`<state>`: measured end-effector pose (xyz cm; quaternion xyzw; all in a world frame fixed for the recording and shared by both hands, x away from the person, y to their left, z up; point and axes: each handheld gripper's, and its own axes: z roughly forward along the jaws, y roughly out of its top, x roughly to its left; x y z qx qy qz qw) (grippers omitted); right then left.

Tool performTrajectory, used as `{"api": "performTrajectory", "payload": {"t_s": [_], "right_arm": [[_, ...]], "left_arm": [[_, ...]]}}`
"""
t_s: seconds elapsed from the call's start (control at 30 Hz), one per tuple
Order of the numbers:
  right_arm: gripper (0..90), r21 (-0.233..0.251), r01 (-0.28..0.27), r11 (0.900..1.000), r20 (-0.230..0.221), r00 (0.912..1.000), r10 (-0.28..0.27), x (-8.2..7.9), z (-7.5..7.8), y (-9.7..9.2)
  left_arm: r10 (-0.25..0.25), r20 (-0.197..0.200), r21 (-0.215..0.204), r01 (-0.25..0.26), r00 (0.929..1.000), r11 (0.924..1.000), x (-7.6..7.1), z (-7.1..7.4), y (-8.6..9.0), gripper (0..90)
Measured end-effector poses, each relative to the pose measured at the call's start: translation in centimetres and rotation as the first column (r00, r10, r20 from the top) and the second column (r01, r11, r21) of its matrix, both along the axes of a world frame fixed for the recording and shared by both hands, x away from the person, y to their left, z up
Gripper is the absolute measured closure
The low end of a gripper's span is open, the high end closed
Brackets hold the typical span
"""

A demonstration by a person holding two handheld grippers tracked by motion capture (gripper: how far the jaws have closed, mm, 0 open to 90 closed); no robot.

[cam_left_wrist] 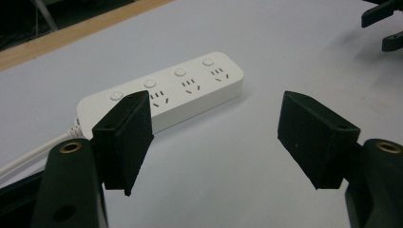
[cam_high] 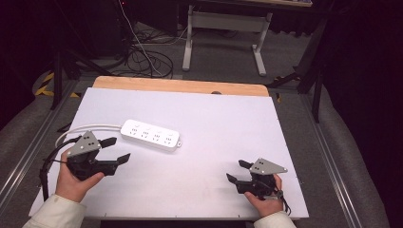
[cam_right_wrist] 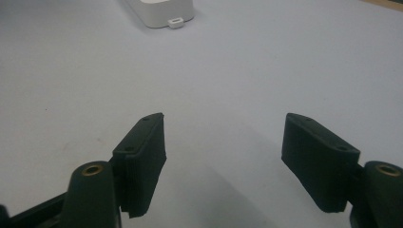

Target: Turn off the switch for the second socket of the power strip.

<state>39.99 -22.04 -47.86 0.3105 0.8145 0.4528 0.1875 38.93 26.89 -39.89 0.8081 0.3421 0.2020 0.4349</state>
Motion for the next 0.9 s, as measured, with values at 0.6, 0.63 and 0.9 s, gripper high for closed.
{"api": "performTrajectory", "payload": {"t_s": [0.6,0.63,0.9], "right_arm": [[32.0,-0.002,0.006,1.0000,0.009,0.9999,-0.006,-0.3,0.0,-0.4],[32.1,-0.004,0.007,1.0000,0.010,0.9999,-0.007,-0.3,0.0,-0.4],[32.3,-0.012,0.007,0.9999,0.014,0.9999,-0.007,-0.3,0.0,-0.3]], "left_arm": [[-0.013,0.019,0.066,0.012,0.9997,0.9977,2.4,1.8,-2.5,32.1],[-0.018,0.019,0.071,0.016,0.9997,0.9973,2.6,1.9,-2.6,32.7],[0.002,-0.003,0.084,-0.002,1.0000,0.9964,3.9,2.3,-3.7,36.4]]}}
